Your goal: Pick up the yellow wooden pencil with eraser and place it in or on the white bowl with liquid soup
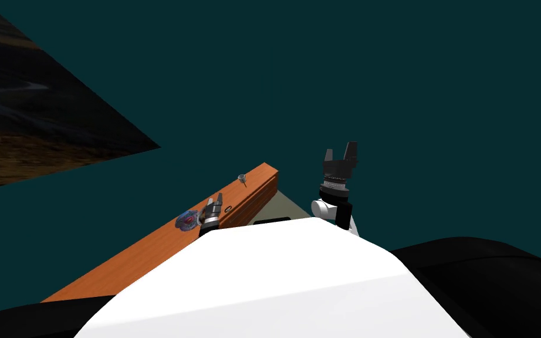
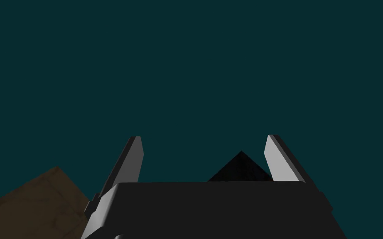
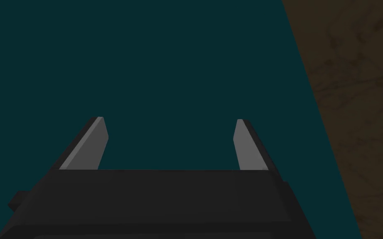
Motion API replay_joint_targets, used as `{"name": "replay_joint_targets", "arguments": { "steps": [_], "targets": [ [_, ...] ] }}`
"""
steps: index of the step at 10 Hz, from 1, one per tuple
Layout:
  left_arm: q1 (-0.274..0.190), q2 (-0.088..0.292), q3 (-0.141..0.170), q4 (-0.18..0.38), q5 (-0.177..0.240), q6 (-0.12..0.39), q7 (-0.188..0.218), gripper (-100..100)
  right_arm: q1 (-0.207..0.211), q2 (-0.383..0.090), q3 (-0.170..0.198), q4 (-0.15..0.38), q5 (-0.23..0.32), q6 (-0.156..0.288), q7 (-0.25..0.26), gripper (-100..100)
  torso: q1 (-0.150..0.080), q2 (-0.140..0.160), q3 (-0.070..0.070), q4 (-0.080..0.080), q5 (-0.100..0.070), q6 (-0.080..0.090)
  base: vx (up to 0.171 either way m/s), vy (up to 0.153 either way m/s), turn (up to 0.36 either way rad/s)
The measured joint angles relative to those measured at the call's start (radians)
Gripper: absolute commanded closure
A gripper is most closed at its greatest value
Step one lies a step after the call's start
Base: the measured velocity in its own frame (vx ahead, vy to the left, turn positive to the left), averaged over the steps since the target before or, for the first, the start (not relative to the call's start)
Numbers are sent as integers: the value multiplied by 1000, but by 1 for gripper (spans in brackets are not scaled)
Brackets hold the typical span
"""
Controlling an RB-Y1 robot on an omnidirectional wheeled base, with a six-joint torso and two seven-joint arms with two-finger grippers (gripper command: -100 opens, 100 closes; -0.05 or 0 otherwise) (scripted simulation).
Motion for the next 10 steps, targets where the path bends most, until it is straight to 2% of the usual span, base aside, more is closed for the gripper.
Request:
{"name": "replay_joint_targets", "arguments": {
  "steps": [8, 10],
  "targets": [
    [-57, 15, 65, 233, -2, -57, -146, -100, 0, 0, 0, 0, 0, 0, 0, 0, 1, -2, -1, 0, 0, 0, 21, 2, -195],
    [-67, 19, 73, 279, -1, -61, -162, -100, 0, 0, 0, 0, 0, 0, 0, 0, 1, -1, -1, 0, 0, -1, 20, 3, -96]
  ]
}}
